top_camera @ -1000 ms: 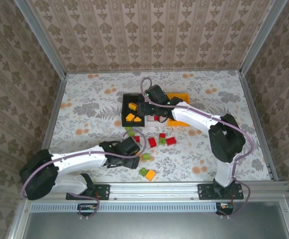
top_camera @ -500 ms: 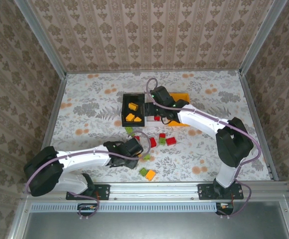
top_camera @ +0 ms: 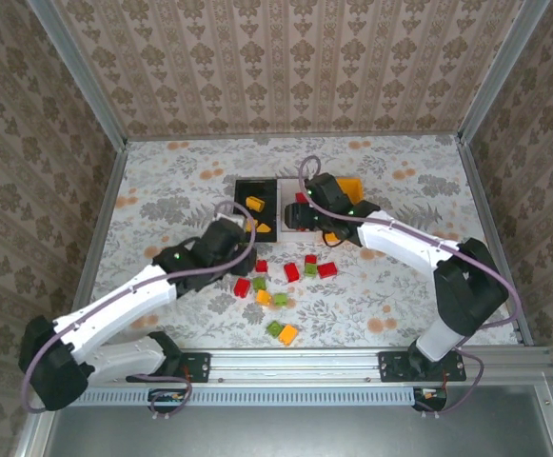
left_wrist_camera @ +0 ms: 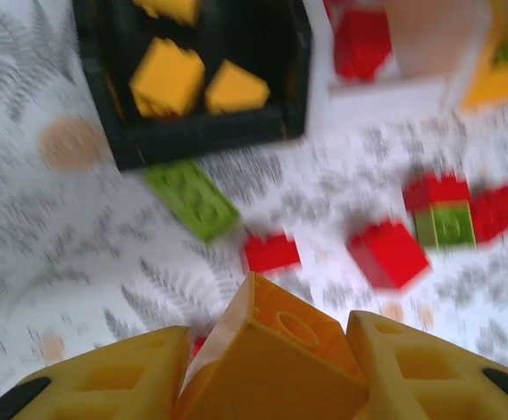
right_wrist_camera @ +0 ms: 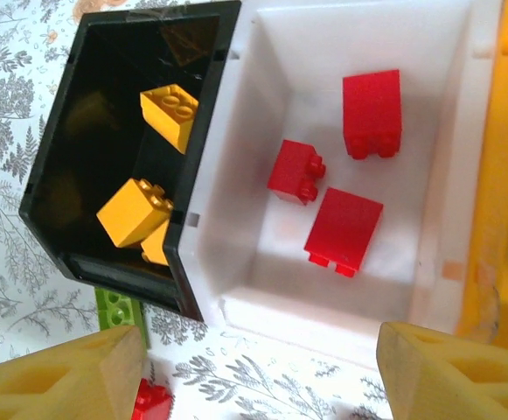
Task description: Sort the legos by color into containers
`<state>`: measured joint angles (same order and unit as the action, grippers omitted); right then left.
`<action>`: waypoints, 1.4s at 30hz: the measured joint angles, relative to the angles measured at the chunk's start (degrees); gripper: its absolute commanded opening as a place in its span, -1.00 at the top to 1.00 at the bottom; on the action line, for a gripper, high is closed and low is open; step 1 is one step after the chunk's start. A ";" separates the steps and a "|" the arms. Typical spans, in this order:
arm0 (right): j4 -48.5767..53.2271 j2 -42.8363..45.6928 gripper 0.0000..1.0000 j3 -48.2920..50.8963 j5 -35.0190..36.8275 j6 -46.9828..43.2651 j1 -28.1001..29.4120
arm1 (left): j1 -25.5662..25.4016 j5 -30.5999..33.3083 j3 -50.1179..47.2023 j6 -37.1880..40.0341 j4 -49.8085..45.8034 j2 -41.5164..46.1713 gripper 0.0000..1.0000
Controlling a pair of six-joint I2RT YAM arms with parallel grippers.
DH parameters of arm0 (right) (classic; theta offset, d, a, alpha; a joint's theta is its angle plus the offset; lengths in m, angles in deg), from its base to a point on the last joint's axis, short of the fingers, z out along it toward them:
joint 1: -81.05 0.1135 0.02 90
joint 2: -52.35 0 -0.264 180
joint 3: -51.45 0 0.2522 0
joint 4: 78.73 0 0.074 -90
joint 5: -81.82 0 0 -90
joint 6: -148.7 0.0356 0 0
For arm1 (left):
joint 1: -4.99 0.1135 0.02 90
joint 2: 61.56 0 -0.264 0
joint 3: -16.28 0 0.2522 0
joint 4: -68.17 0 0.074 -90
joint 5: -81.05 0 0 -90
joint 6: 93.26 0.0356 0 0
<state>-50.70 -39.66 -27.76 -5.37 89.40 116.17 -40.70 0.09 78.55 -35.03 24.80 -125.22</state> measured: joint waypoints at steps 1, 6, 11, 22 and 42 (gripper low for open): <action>0.04 0.76 -0.43 0.98 0.09 0.00 0.00 | 2.40 -0.48 1.38 0.66 1.73 -1.97 0.28; 0.52 4.50 -0.44 4.98 0.33 0.22 0.00 | 9.81 -2.91 9.33 3.34 8.92 -14.69 0.30; 1.36 8.81 -0.44 8.68 0.37 0.20 0.00 | 12.59 -4.35 17.51 4.74 12.85 -26.84 0.31; 4.15 15.93 -0.45 12.74 -1.33 -1.07 0.68 | 13.51 -5.05 26.05 5.16 13.33 -40.72 -0.50; 5.64 -4.85 -0.23 4.70 -3.06 -6.82 11.17 | 3.89 -1.46 3.30 1.09 17.09 -1.03 -1.00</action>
<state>-45.06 -44.51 -23.06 -8.43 82.58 127.33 -36.81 -1.37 81.85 -33.94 41.90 -126.24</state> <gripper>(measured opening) 0.631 0.997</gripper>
